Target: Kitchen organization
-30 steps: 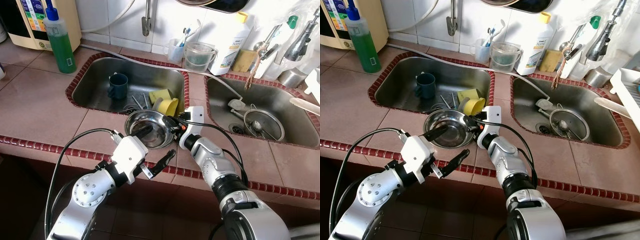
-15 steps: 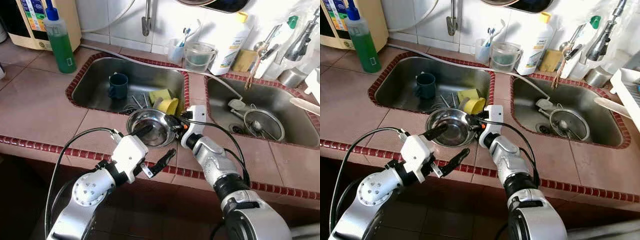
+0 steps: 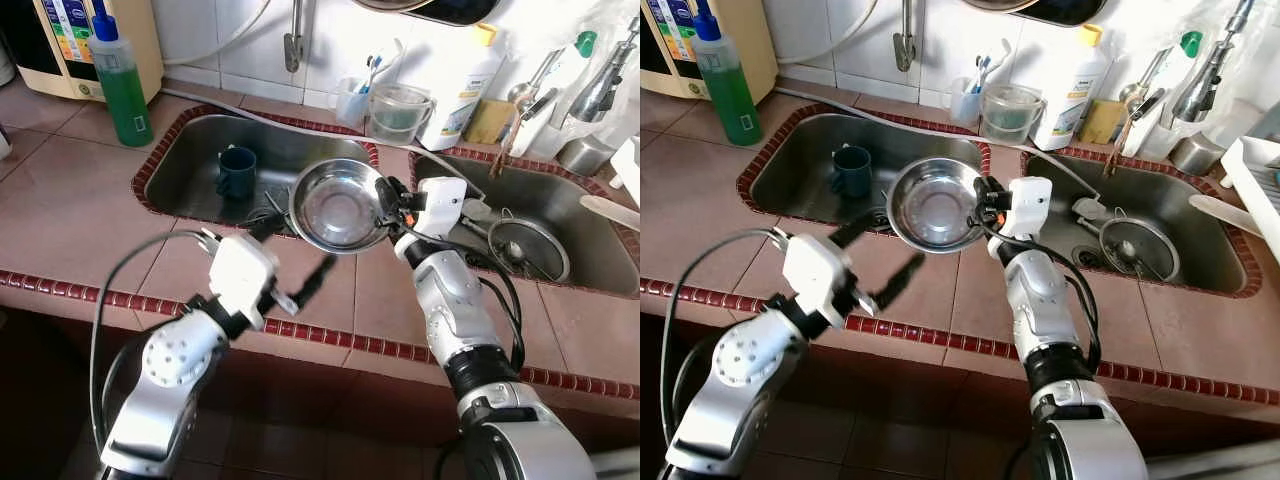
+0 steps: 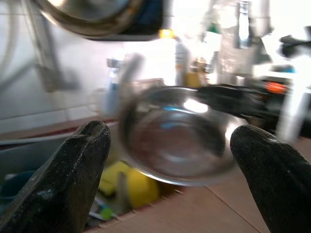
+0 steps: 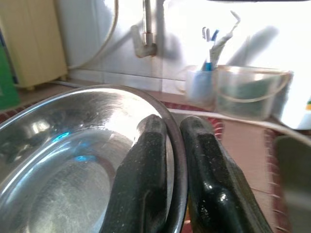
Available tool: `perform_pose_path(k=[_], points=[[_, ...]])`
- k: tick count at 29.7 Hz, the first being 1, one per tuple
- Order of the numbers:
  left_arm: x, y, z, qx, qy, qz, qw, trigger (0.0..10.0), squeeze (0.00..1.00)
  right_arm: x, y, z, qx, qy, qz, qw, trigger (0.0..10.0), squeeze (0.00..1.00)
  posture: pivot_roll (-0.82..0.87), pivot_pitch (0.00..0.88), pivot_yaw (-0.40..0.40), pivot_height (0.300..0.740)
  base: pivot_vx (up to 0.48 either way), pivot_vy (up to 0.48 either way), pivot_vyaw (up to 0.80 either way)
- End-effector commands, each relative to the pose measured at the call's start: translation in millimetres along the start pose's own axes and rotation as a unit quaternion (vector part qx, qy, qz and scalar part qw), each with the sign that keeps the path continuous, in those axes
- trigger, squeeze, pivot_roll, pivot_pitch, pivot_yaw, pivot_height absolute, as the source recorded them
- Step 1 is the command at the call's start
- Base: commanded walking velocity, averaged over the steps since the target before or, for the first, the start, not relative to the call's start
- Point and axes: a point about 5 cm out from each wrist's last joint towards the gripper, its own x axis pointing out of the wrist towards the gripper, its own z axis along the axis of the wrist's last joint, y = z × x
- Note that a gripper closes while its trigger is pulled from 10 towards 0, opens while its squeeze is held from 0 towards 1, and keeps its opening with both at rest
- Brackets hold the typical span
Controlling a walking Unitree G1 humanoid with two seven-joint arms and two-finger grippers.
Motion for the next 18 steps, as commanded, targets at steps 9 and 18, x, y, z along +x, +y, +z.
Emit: perform_pose_path(k=[9, 18], points=[[9.2, 18.8, -7.6, -0.046, 0.018, 0.084, 0.995, 10.0, 0.00, -7.0, -12.1, 38.5, -0.093, -0.104, -0.043, 0.989, 10.0, 0.00, -0.13, 0.082, -0.119, 0.740, 0.000, 0.000, 0.00], [14.1, 30.0, -13.6, -0.043, 0.040, 0.127, 0.990, 10.0, 0.00, -14.5, -5.9, 50.7, -0.105, -0.139, -0.043, 0.984, 10.0, 0.00, -0.14, 0.085, -0.117, 0.740, 0.000, 0.000, 0.00]])
